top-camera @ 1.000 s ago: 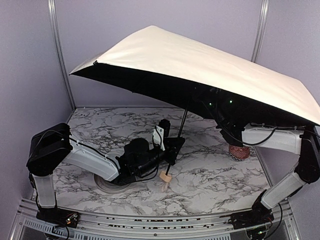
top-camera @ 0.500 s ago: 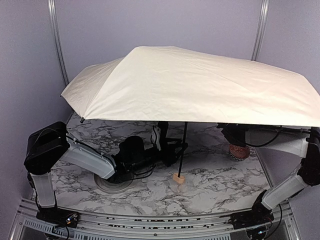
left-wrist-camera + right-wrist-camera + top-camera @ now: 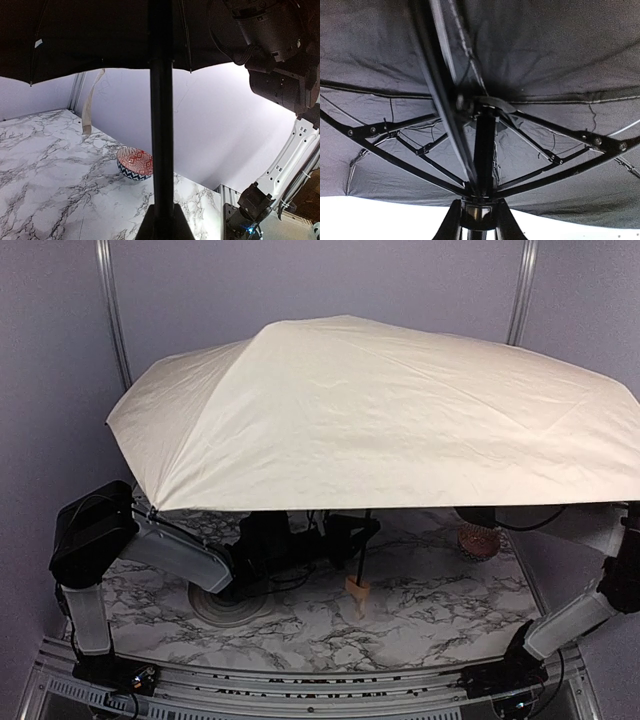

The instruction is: Put away the umbrella

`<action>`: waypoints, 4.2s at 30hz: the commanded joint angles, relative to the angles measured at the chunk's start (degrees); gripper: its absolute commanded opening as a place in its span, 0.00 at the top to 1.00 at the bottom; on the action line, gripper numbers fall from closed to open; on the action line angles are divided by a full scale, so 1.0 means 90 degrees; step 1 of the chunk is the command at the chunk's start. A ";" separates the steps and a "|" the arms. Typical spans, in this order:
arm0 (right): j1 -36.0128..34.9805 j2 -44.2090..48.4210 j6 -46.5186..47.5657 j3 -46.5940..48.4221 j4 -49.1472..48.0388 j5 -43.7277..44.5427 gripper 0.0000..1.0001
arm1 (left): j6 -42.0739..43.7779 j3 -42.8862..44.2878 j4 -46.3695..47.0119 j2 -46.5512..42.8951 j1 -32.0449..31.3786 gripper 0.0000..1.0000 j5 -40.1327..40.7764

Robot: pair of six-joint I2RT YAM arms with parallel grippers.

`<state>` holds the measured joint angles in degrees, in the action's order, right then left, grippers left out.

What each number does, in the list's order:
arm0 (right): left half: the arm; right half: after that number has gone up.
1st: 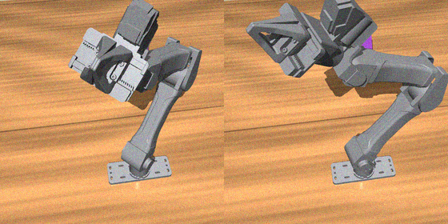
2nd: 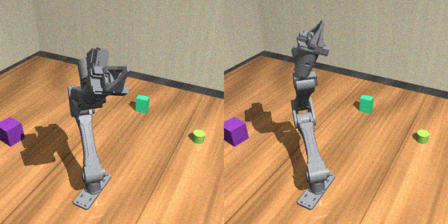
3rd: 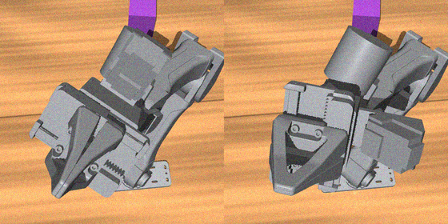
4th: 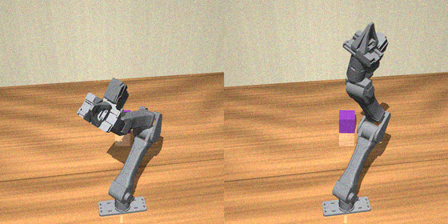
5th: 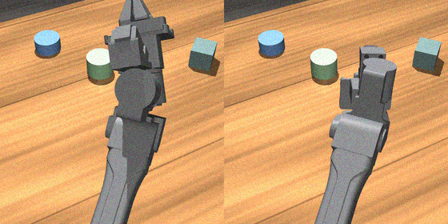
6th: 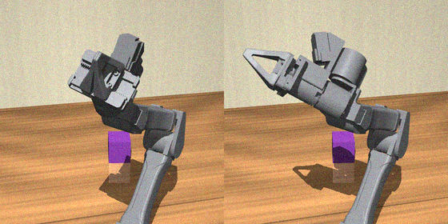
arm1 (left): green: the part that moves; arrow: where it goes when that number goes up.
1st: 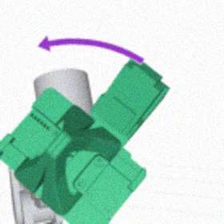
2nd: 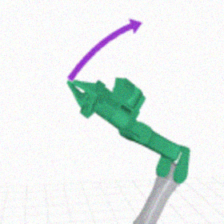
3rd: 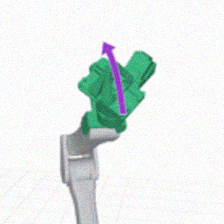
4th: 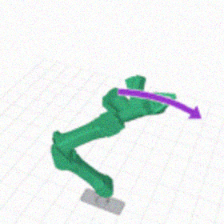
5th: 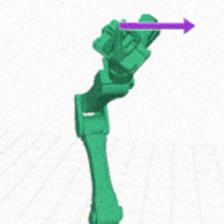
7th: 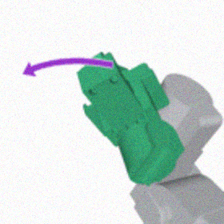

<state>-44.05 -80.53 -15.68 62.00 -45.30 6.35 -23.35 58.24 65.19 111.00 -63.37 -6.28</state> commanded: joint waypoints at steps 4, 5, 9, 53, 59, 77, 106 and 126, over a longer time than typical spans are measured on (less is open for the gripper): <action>-0.0061 0.0480 0.0677 0.0190 0.0232 -0.0694 0.66 | -0.0158 -0.0090 0.0549 -0.0552 0.0036 1.00 0.0021; -0.0052 0.0555 0.0763 0.0068 0.0170 -0.0725 0.60 | -0.0133 -0.0102 0.0605 -0.0624 0.0031 1.00 0.0072; 0.0100 0.0796 0.0911 -0.0474 -0.0303 -0.1267 0.46 | -0.0004 -0.0059 0.0762 -0.0708 0.0025 1.00 0.0129; 0.1939 -0.0792 -0.2444 0.0389 -0.2904 -0.5595 0.25 | 0.0138 0.0088 0.1653 -0.0382 0.0102 1.00 -0.1615; 0.1759 -0.1079 -0.2924 0.0796 -0.3181 -0.5724 0.23 | 0.0105 0.0122 0.1590 -0.0313 0.0108 1.00 -0.1580; 0.1133 -0.1006 -0.1648 0.1175 -0.1550 -0.4445 0.28 | 0.0320 0.0156 0.0424 -0.0389 0.0117 1.00 -0.0164; -0.0107 -0.0742 0.1929 0.1074 0.0287 0.0322 0.34 | 0.1159 0.0252 -0.0197 -0.0634 -0.0019 1.00 0.1351; -0.0616 -0.0730 0.2624 0.0739 -0.0488 0.1904 0.41 | 0.1328 0.0088 0.0947 -0.0220 -0.0088 1.00 0.2173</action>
<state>-49.32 -87.13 7.60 69.06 -48.01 22.15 -13.56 58.22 64.34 108.05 -63.79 10.72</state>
